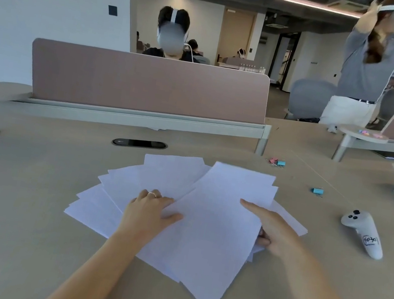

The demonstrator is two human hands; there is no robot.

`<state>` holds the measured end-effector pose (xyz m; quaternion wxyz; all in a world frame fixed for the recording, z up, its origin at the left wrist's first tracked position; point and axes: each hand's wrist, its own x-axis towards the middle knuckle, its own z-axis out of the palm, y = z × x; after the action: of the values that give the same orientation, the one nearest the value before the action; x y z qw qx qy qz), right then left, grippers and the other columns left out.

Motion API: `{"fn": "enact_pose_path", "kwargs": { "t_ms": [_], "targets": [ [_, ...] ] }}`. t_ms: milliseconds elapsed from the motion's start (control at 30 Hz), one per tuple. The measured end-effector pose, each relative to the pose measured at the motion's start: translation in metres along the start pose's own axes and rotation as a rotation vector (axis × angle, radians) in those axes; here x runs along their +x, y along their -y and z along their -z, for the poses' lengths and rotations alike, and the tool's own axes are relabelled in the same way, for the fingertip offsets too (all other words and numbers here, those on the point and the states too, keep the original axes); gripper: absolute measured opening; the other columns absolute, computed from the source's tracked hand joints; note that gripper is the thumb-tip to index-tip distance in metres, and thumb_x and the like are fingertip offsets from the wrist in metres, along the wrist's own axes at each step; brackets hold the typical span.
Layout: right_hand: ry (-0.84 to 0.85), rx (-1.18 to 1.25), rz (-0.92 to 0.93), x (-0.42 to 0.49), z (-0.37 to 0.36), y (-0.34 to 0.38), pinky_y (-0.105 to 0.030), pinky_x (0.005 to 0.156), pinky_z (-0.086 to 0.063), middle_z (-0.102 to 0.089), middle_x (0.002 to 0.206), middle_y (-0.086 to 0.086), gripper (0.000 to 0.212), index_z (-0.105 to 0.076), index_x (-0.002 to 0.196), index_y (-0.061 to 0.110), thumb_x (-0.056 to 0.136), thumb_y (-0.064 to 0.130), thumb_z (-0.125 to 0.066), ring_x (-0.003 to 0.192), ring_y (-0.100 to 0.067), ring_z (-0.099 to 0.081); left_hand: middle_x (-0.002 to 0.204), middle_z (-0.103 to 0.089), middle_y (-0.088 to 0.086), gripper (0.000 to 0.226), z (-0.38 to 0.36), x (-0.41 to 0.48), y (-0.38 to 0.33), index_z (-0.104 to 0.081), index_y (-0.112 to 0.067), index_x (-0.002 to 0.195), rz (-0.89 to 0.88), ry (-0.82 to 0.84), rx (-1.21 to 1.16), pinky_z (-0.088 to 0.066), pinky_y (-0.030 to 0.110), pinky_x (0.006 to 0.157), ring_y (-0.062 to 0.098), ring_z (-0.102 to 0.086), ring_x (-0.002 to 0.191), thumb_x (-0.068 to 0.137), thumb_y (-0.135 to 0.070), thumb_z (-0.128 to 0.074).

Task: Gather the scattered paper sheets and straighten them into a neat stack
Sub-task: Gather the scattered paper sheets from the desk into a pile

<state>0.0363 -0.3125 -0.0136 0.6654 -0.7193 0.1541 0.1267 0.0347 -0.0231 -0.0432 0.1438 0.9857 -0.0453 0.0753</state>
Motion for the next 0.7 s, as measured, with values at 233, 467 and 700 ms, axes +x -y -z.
{"fn": "enact_pose_path", "kwargs": {
  "t_ms": [233,467,700],
  "targets": [
    [-0.155,-0.478,0.206,0.007,-0.011,0.016,-0.031,0.070,-0.047,-0.075,0.102,-0.010,0.015,-0.071,0.105,0.015,0.094,0.014,-0.061,0.082,-0.022,-0.068,0.130,-0.062,-0.006,0.064,-0.003,0.009,-0.003,-0.056,-0.033,0.151,0.047,-0.073,-0.167,-0.051,0.035,0.102,0.017,-0.057,0.129,0.098,-0.067,-0.054],
    [0.115,-0.024,0.300,0.012,-0.003,0.016,-0.046,0.097,-0.057,-0.079,0.117,-0.003,0.027,-0.072,0.121,0.017,0.094,0.013,-0.071,0.106,-0.026,-0.075,0.148,-0.066,0.000,0.088,0.021,0.027,-0.007,-0.039,-0.018,0.163,0.322,0.083,-1.047,-0.048,0.033,0.104,0.019,-0.065,0.125,0.090,-0.045,-0.080],
    [0.166,-0.050,0.298,0.013,-0.029,0.022,-0.042,0.101,-0.056,-0.079,0.116,0.004,0.027,-0.074,0.120,0.021,0.097,0.034,-0.067,0.106,-0.018,-0.076,0.125,-0.081,0.007,0.035,0.017,0.033,0.011,-0.072,-0.015,0.131,0.203,0.328,-1.300,-0.059,0.048,0.103,0.029,-0.078,0.113,0.096,-0.017,-0.076]
  ]
}}
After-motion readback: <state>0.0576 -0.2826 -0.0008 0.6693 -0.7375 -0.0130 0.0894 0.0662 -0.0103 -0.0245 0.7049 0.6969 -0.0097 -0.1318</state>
